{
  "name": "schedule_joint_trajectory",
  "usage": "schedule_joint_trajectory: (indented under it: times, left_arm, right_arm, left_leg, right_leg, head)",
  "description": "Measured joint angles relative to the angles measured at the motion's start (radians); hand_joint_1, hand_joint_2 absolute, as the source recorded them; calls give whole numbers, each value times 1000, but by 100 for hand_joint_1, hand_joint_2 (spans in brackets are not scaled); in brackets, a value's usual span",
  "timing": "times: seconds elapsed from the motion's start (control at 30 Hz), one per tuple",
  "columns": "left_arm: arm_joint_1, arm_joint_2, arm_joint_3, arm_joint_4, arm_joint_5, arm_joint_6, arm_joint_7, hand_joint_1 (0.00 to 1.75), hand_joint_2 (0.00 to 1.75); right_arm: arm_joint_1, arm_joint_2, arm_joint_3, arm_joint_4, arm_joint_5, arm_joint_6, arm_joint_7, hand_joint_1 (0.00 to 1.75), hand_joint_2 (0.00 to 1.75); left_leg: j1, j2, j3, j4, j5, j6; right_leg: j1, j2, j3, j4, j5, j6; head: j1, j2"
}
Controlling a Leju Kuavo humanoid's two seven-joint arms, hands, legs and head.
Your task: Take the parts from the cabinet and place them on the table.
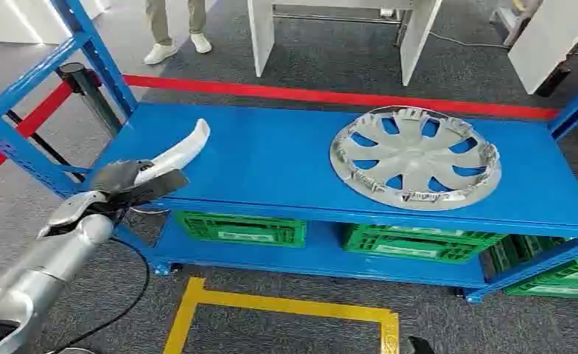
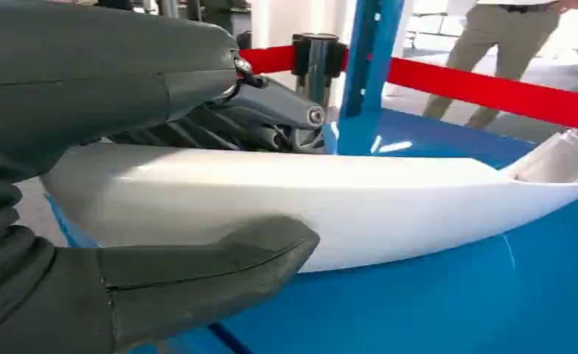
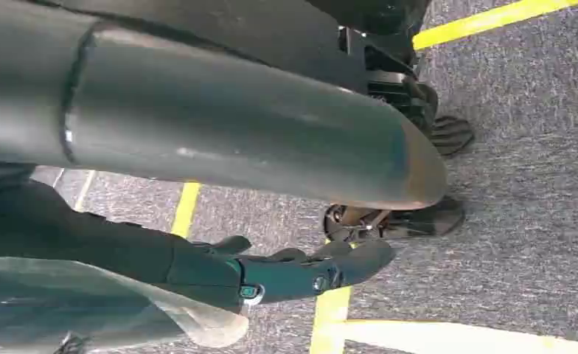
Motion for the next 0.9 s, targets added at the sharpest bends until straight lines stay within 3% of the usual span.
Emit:
schedule_joint_trajectory:
  times: [0.6, 0.9]
  left_arm:
    - [-25, -31, 8, 36, -74, 90, -14, 175, 175]
    - [-34, -40, -10, 36, -239, 201, -21, 175, 175]
  right_arm:
    - [-4, 0, 26, 0, -16, 0, 0, 0, 0]
    - [-10, 0, 52, 0, -27, 0, 0, 0, 0]
  left_leg:
    - [0, 0, -1, 0, 0, 0]
    - [0, 0, -1, 0, 0, 0]
  right_leg:
    - [0, 0, -1, 0, 0, 0]
    - [0, 0, -1, 0, 0, 0]
  head:
    - [0, 0]
    - [0, 0]
